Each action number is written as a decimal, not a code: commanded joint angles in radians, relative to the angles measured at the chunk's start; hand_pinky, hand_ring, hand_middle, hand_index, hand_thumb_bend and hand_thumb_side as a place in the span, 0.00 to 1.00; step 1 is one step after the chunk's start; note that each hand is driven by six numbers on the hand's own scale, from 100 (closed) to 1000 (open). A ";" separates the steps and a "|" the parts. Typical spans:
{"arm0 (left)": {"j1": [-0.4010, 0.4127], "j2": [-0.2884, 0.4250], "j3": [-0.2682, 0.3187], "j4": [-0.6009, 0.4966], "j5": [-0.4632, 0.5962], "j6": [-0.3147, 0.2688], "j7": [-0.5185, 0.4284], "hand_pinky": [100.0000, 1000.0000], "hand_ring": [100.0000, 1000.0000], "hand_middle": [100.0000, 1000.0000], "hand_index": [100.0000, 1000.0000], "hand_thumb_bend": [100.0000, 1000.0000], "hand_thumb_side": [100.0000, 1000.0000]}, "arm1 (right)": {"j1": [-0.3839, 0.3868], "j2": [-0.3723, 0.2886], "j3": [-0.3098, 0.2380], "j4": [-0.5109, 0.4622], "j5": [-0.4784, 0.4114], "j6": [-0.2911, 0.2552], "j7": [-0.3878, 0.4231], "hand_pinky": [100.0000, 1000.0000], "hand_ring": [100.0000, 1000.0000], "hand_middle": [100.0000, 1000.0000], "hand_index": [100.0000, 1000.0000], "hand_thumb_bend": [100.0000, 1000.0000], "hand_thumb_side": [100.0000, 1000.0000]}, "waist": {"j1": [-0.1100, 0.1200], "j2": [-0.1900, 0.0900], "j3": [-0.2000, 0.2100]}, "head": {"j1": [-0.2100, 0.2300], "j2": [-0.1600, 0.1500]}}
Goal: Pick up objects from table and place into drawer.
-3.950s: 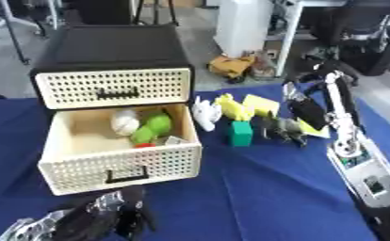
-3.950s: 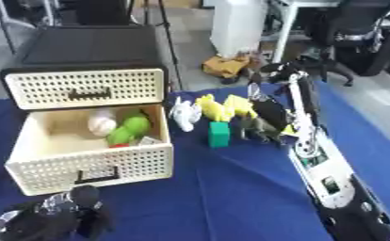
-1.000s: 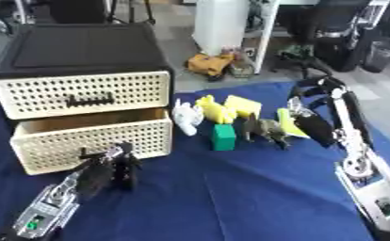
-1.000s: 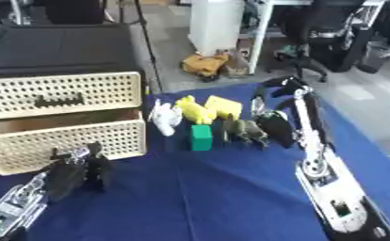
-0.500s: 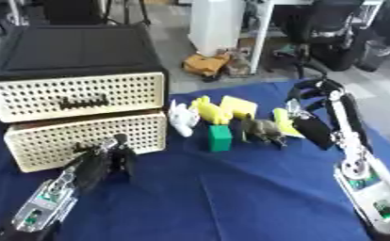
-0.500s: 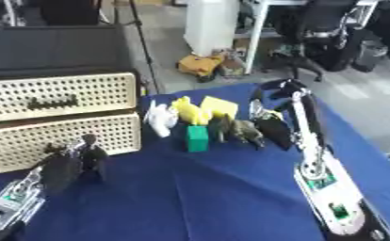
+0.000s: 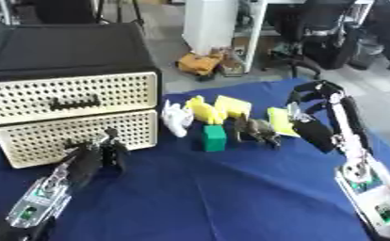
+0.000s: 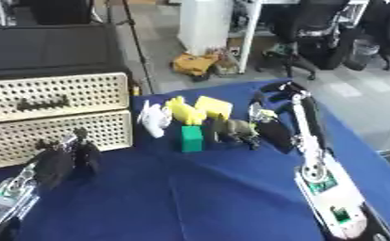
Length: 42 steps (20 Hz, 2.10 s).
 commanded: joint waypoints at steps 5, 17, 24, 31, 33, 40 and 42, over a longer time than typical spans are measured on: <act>-0.024 0.058 0.020 -0.056 0.039 0.001 0.018 0.42 0.36 0.26 0.53 0.09 1.00 | -0.015 -0.012 -0.014 -0.006 0.001 -0.010 0.001 0.51 0.63 0.66 0.69 0.00 0.48 | 0.002 -0.014 0.000 | -0.001 -0.014; 0.204 0.128 -0.088 -0.519 0.132 0.197 0.061 0.41 0.35 0.25 0.53 0.13 1.00 | 0.023 -0.014 -0.028 0.001 0.000 -0.014 -0.003 0.51 0.63 0.65 0.68 0.00 0.49 | 0.002 -0.054 0.058 | -0.019 0.015; 0.382 0.172 -0.027 -0.814 0.169 0.237 0.190 0.39 0.33 0.24 0.51 0.14 1.00 | 0.055 -0.021 -0.029 -0.010 -0.010 -0.018 -0.003 0.50 0.63 0.64 0.68 0.00 0.50 | 0.005 -0.085 0.115 | -0.018 0.049; 0.523 0.165 0.081 -0.972 0.120 0.210 0.333 0.38 0.32 0.23 0.50 0.16 1.00 | 0.089 -0.025 -0.026 -0.041 -0.027 -0.023 0.001 0.50 0.63 0.64 0.68 0.00 0.51 | 0.010 -0.104 0.155 | -0.012 0.079; 0.548 0.150 0.106 -0.986 0.116 0.203 0.375 0.38 0.31 0.22 0.49 0.17 1.00 | 0.099 -0.024 -0.025 -0.054 -0.033 -0.025 0.001 0.50 0.63 0.64 0.68 0.00 0.52 | 0.009 -0.105 0.159 | -0.013 0.082; 0.574 0.127 0.128 -0.986 0.105 0.196 0.421 0.37 0.31 0.22 0.49 0.19 1.00 | 0.114 -0.019 -0.025 -0.078 -0.048 -0.027 0.001 0.49 0.62 0.63 0.68 0.00 0.53 | 0.008 -0.106 0.171 | -0.019 0.085; 0.590 0.089 0.167 -0.955 0.082 0.172 0.445 0.37 0.31 0.22 0.49 0.19 1.00 | 0.127 -0.017 -0.026 -0.095 -0.067 -0.031 -0.001 0.49 0.62 0.62 0.67 0.00 0.55 | 0.010 -0.107 0.175 | -0.021 0.087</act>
